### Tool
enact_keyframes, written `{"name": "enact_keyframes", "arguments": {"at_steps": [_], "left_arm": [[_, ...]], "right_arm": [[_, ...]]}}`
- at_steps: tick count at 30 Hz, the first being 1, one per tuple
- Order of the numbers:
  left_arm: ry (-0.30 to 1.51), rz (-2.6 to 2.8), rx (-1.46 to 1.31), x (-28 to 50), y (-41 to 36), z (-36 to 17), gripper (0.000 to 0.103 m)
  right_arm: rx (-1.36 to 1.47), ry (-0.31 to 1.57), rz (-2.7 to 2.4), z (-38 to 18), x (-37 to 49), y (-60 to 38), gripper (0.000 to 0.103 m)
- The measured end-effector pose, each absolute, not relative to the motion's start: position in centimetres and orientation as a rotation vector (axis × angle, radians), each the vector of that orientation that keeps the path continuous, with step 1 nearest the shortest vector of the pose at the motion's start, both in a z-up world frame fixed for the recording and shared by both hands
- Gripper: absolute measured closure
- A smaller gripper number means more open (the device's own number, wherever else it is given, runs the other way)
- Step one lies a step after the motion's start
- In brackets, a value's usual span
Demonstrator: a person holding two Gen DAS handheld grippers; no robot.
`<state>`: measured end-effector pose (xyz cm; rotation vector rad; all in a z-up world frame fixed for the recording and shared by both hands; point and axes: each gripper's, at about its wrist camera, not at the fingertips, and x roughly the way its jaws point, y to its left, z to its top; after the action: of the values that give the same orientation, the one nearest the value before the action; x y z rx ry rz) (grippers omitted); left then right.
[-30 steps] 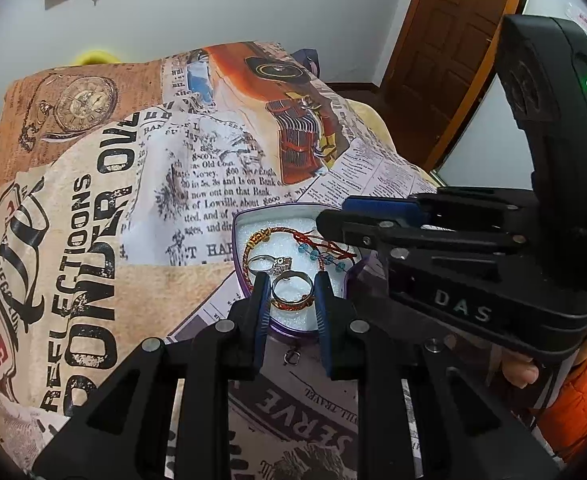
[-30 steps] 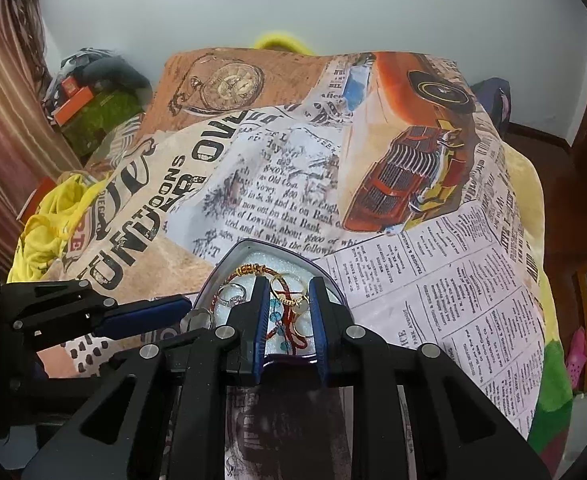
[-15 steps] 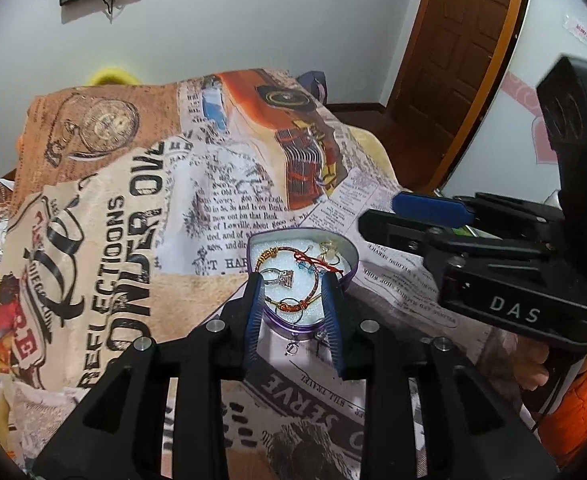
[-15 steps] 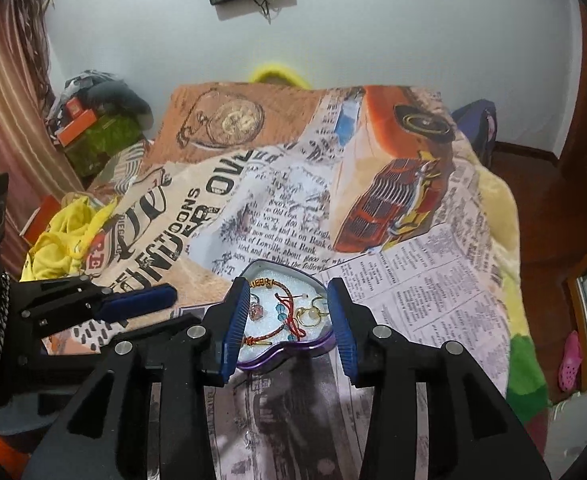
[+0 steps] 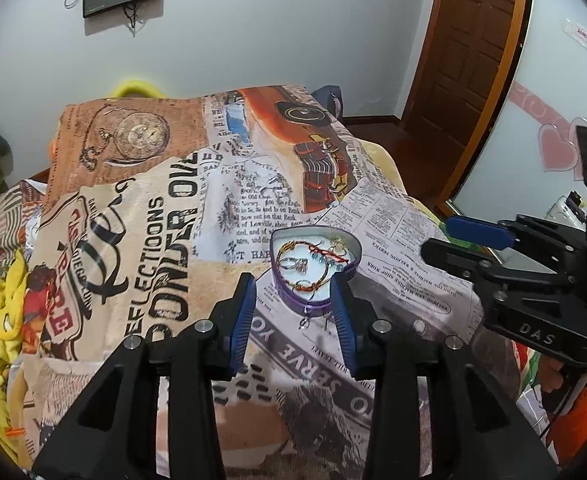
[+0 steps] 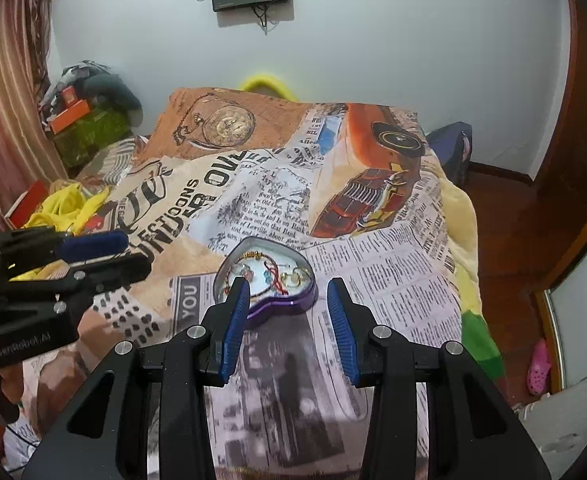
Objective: Organize jewelry
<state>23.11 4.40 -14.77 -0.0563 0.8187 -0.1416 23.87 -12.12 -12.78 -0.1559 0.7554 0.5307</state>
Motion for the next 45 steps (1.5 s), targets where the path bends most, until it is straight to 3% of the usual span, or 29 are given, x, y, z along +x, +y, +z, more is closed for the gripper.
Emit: {"name": "enact_keyframes", "arguments": {"at_steps": [27, 32, 45], "left_arm": [[0.979, -0.146, -0.071, 21.4, 5.8, -22.6, 0.063], [0.999, -0.163, -0.066, 22.5, 5.3, -23.4, 0.063], [1.047, -0.208, -0.032, 26.1, 2.8, -24.8, 0.063]], "right_arm": [[-0.319, 0.956, 0.597, -21.7, 21.6, -7.4, 0.067], [-0.339, 0.936, 0.611, -22.0, 21.5, -7.0, 0.092], [-0.272, 0.866, 0.586, -20.0, 21.8, -9.1, 0.092]]}}
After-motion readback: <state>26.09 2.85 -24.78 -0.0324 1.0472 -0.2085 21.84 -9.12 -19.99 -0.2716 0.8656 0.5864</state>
